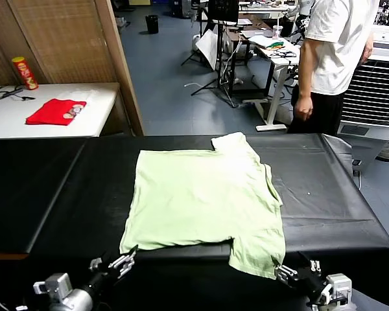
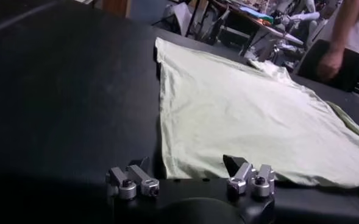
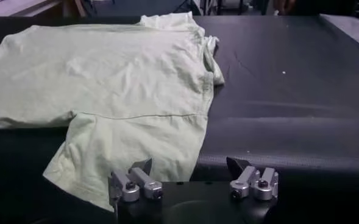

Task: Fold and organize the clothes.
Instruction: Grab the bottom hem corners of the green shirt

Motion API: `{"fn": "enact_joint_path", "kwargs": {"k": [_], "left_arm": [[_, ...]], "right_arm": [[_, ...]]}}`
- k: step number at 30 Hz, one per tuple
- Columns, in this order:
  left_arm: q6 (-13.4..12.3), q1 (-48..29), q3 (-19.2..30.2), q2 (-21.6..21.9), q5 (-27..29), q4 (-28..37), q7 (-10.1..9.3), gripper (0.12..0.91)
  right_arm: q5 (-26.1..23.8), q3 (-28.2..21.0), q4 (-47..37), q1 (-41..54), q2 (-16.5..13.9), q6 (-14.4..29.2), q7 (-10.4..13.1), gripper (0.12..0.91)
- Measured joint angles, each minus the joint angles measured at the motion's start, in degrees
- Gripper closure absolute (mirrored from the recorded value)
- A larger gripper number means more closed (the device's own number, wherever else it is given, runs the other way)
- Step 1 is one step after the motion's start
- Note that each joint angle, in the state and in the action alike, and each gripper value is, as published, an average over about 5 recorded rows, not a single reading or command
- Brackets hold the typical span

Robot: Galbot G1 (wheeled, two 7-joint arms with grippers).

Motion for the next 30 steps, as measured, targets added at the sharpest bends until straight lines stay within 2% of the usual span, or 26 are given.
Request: {"fn": "enact_joint_path", "kwargs": {"k": [4,8,11,14,17,21,24,26,30], "left_arm": [[0.5,0.0,0.1,-0.3,0.8,0.1,0.69,0.232],[0.2,0.0,0.2,-0.6,1.3,0.5,1.03,0.234],[0.2,-0.1,0.3,-0.6,1.7,0.7,1.2,0.264],[0.0,-0.3,0.6,-0.6,2.2,1.1,1.41,0.344],[-0.2,-0.4,1.1,-0.7,3.3,1.6,1.6,0.489],[-0.2,-0.7,1.6,-1.0,4.6,2.2,1.2,0.674],[-0.2,-0.7,1.7,-1.2,4.8,2.3,0.85,0.845],[-0.2,-0.6,1.8,-1.3,4.8,2.3,0.8,0.896],[-0.6,-0.1,1.6,-1.3,4.7,1.7,0.74,0.904]], "right_arm": [[-0.2,-0.1,-0.3,0.2,0.2,0.1,0.0,0.284],[-0.3,-0.4,-0.6,0.5,0.7,0.1,0.1,0.398],[-0.5,-0.7,-0.7,0.6,1.1,0.0,0.4,0.493],[-0.5,-0.9,-0.9,0.7,1.4,0.0,0.5,0.614],[-0.5,-0.9,-1.0,0.7,1.6,0.1,0.7,0.749],[-0.4,-0.7,-0.9,0.5,1.8,0.4,1.2,0.87],[-0.3,-0.6,-0.4,0.1,2.1,0.3,1.8,0.901],[-0.2,-0.4,0.3,-0.4,2.3,0.1,2.3,0.904],[0.8,0.4,2.6,-1.8,2.3,-0.1,2.7,0.904]]}}
